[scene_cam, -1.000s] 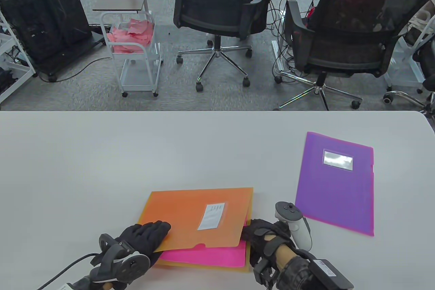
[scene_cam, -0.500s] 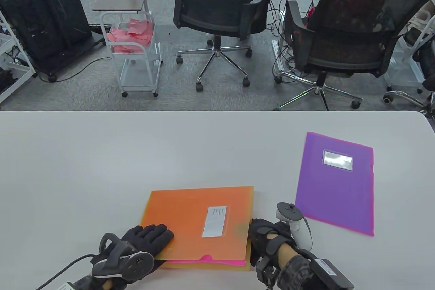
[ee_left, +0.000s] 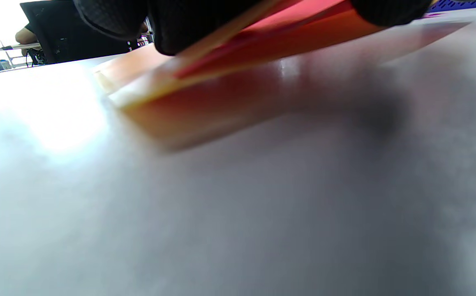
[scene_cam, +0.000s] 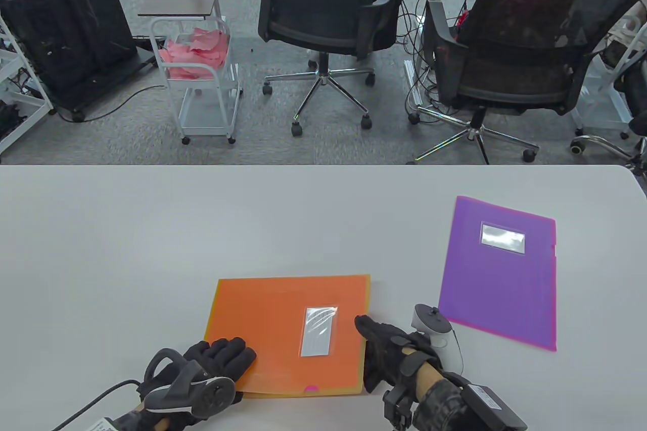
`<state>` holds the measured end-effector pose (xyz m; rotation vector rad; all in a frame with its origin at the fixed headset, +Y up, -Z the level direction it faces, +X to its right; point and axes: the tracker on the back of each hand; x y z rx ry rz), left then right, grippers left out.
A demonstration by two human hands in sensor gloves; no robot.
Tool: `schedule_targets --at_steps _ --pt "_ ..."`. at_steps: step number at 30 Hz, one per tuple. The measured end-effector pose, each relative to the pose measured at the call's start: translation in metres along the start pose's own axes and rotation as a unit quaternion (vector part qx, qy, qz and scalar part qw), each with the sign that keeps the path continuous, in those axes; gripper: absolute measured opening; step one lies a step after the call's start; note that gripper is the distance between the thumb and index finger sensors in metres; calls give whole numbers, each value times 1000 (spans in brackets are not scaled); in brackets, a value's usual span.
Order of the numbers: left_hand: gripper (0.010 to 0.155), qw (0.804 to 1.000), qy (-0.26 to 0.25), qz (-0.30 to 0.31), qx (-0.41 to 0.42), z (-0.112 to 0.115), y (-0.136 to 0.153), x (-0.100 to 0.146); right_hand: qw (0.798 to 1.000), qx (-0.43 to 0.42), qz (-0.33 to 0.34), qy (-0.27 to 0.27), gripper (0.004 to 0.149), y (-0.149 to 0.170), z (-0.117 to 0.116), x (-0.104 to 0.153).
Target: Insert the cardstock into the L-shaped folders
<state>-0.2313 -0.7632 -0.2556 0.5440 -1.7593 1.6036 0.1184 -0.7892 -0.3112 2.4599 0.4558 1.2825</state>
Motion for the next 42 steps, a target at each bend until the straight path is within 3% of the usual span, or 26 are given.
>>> schedule_targets --at_steps 7,12,20,25,29,32,34,38,42 --pt "66 1000 -12 0 -11 0 -1 0 997 44 -53 37 50 1 1 1" --pt "70 1000 12 -2 -19 3 0 -1 994 88 -59 41 48 -2 4 0" --pt "74 997 70 -16 -2 11 3 -3 996 75 -42 34 50 -5 9 -1" --pt "85 997 61 -32 -23 7 11 -1 997 31 -12 75 47 -18 25 7" --pt "88 996 31 -83 -10 -5 26 2 986 -4 36 162 47 -37 56 31" --pt "86 995 22 -101 8 -9 33 4 947 -101 71 298 47 -37 85 56" --pt "86 994 20 -104 11 -10 35 5 906 -180 74 377 47 -28 101 70" --pt "85 994 27 -101 17 -10 35 4 794 -310 86 516 46 3 120 95" --pt "85 995 27 -98 13 -11 33 4 727 -363 67 579 46 30 127 110"
Point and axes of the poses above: the tracker on the back of each hand, its own y axis roughly to the little-finger side, its own x axis roughly from the fingertips to the wrist, z = x × y, and after that the axes turned 3 degrees about z, right-handed
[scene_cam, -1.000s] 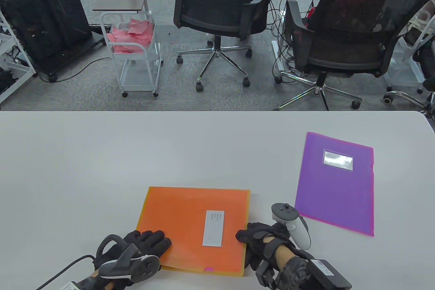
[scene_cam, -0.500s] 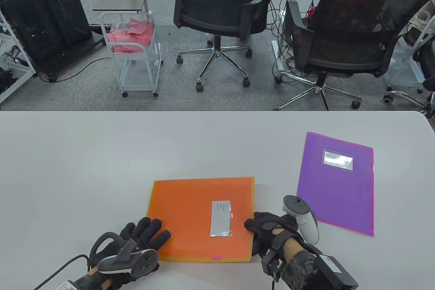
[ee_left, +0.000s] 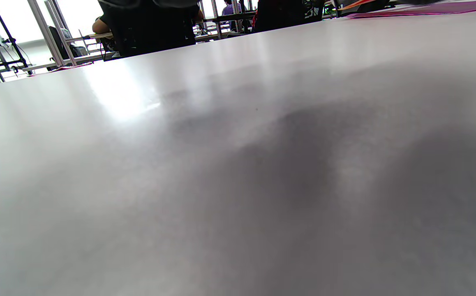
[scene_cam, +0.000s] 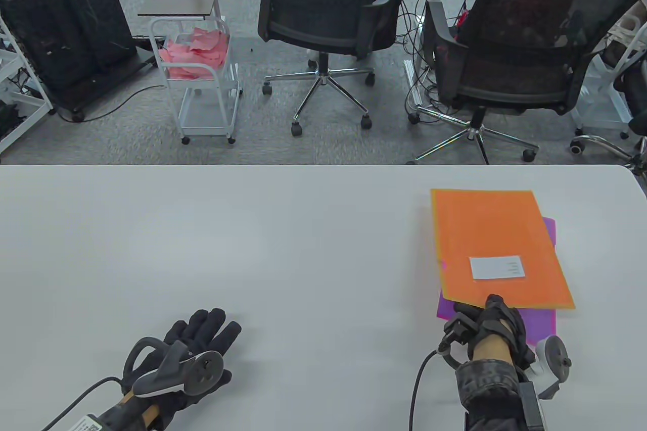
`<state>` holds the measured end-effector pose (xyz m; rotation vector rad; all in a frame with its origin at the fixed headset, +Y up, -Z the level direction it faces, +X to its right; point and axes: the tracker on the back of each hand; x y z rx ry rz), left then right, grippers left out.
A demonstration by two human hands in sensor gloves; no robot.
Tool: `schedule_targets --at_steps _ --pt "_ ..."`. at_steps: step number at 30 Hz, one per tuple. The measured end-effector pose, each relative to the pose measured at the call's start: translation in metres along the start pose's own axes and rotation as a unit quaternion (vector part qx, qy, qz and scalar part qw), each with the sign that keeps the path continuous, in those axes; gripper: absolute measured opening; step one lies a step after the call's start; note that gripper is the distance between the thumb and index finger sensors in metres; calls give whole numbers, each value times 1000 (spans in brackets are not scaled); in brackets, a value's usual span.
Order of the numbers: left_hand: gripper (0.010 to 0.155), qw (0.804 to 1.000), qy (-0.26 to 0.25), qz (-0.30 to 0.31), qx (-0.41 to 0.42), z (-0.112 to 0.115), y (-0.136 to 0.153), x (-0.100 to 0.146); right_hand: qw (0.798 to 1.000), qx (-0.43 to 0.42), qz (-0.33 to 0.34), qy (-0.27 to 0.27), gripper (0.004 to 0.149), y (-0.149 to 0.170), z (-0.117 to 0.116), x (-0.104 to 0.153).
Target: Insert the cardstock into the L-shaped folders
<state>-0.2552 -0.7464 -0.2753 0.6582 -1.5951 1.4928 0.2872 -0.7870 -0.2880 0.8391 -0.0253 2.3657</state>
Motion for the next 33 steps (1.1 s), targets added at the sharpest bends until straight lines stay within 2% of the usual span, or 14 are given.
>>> schedule_targets --at_steps 6,16,26,30,33 --pt "84 1000 2 -3 1 -1 0 0 998 16 -66 7 48 14 19 -12" --pt "83 1000 11 -7 0 -2 0 1 995 -22 -98 6 50 26 11 -16" --pt "83 1000 14 -9 0 -3 0 1 993 -18 -115 -14 54 26 8 -15" --pt "83 1000 14 -10 1 -2 1 0 993 -18 -117 -26 64 25 4 -13" --pt "83 1000 15 -9 1 -2 1 0 992 -14 -117 -48 78 20 -2 -8"
Point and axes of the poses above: the tracker on the back of each hand, its own y axis roughly to the little-finger side, its own x axis roughly from the fingertips to the wrist, z = x × y, and after that the axes turned 3 degrees about z, right-handed
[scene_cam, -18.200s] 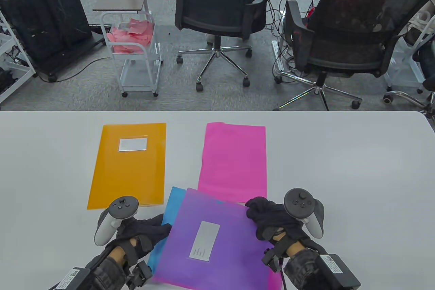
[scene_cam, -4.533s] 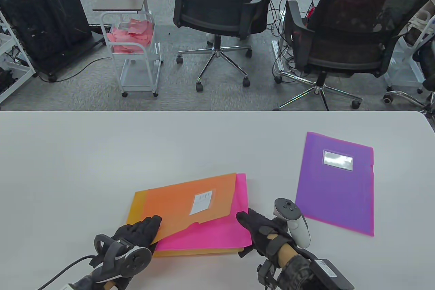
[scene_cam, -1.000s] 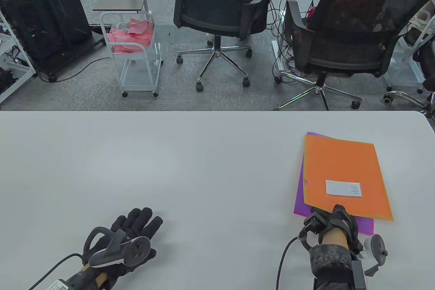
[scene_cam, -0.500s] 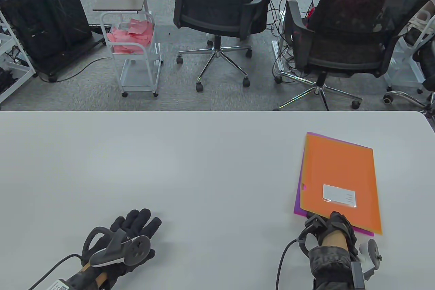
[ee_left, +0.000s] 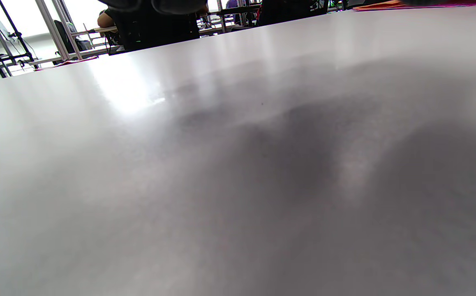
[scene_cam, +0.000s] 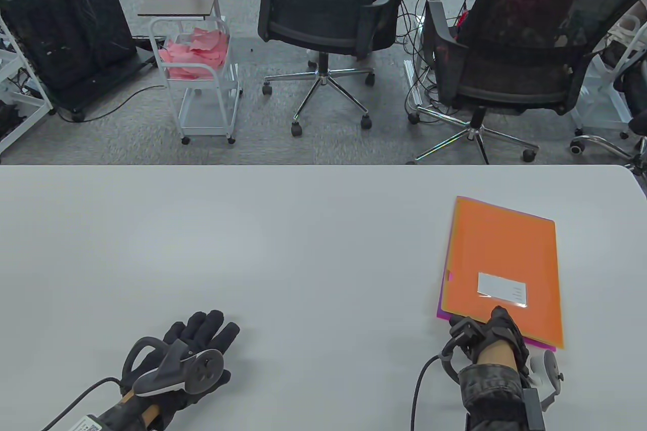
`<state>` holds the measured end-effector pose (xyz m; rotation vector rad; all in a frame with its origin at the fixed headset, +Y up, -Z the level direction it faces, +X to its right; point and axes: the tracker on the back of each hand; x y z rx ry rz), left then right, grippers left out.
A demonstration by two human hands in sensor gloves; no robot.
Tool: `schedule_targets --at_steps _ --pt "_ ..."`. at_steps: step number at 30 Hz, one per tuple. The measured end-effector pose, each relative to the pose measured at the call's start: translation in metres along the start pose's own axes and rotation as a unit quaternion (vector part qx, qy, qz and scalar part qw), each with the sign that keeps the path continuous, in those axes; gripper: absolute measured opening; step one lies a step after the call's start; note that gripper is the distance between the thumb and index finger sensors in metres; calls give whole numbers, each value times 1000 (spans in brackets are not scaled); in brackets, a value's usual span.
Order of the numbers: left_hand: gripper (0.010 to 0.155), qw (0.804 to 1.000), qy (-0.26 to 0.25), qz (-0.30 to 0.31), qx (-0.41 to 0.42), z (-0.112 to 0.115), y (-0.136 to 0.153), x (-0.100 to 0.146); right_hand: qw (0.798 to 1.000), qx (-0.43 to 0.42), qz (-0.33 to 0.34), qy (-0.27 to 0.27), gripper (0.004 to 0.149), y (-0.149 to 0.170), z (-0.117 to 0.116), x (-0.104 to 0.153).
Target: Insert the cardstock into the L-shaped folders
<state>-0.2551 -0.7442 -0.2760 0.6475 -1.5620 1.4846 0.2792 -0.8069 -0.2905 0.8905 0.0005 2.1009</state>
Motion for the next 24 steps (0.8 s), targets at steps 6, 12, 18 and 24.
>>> schedule_targets --at_steps 6,12,18,24 --pt "83 1000 0 0 -1 0 0 0 1000 5 -2 -26 93 -4 -8 11" --pt "83 1000 -6 -2 2 -1 0 -1 993 99 40 -43 90 -14 -17 23" --pt "84 1000 -12 -21 19 -1 7 0 950 269 139 -71 89 -30 -40 40" --pt "83 998 -15 -47 39 -1 16 0 828 490 265 -61 92 -29 -64 57"
Point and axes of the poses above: the tracker on the back of each hand, its own y axis roughly to the little-finger side, its own x axis roughly from the fingertips to the wrist, z = x × y, and after that the axes turned 3 degrees about z, right-handed
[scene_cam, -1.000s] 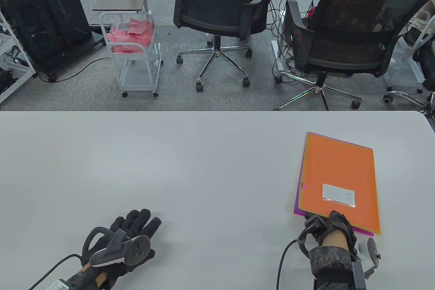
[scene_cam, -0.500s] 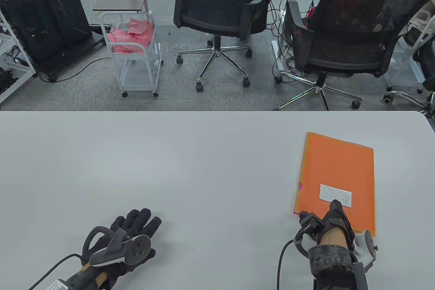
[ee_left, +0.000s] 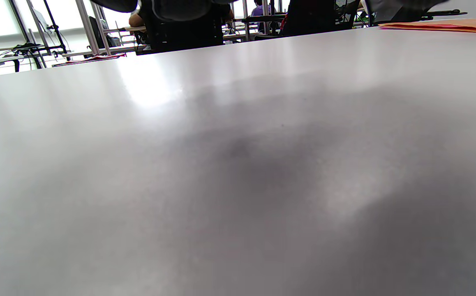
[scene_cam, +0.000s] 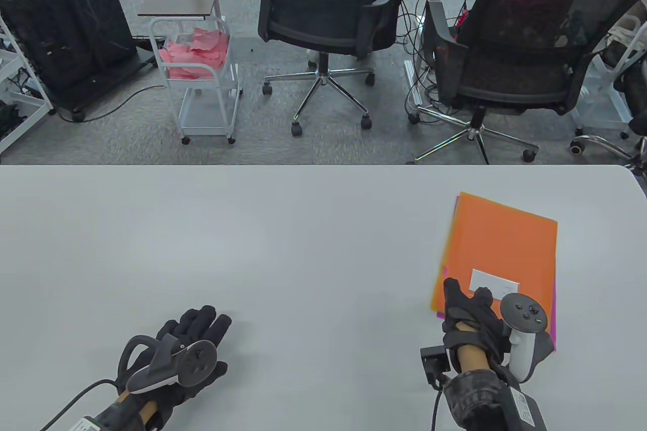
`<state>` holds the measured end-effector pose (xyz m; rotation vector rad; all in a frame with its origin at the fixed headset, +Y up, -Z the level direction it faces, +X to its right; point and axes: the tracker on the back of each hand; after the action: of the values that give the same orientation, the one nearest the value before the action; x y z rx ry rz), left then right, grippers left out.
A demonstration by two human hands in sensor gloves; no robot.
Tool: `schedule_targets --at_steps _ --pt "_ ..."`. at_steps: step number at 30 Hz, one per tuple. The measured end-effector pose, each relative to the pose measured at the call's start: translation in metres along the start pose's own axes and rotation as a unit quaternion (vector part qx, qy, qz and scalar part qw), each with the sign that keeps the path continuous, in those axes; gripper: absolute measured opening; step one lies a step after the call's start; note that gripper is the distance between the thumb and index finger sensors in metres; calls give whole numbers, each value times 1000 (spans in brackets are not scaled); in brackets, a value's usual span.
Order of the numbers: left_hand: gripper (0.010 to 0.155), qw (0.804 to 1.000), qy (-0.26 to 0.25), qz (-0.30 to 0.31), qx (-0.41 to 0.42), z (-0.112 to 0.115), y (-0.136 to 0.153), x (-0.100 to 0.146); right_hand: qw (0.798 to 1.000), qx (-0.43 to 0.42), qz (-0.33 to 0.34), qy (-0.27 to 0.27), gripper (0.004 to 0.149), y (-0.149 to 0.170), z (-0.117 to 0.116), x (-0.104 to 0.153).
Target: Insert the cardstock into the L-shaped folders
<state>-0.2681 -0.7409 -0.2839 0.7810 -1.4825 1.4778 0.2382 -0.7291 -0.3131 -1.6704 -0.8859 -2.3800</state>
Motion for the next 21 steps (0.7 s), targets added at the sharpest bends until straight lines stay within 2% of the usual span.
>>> schedule_targets --at_steps 1,5,7,11,15,17,19,21 --pt "83 1000 0 -6 1 -1 2 0 999 48 19 9 93 -6 -5 4" --pt "84 1000 -10 -25 -14 -10 9 -1 986 134 94 -10 95 -25 -20 14" --pt "86 999 -7 -39 -11 -17 13 -4 968 207 140 -16 96 -36 -28 20" --pt "94 995 -31 -72 57 -31 17 -17 903 375 207 -7 99 -51 -45 30" --pt "109 992 -41 -96 73 -33 14 -29 848 485 213 -4 103 -48 -59 31" --pt "114 991 -49 -110 56 -30 14 -33 829 520 207 -16 105 -42 -65 29" --pt "117 990 -37 -128 42 -24 17 -33 809 550 206 -25 105 -36 -70 25" --pt "116 989 20 -144 30 -15 25 -36 783 593 182 -44 105 -32 -74 19"
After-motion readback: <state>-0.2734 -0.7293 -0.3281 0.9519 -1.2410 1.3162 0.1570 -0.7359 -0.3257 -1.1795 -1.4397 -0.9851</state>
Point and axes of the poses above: the tracker on the back of each hand, its own y axis roughly to the little-finger side, its own x axis roughly from the fingertips to the wrist, z = x × y, and after that the axes turned 3 degrees about z, right-handed
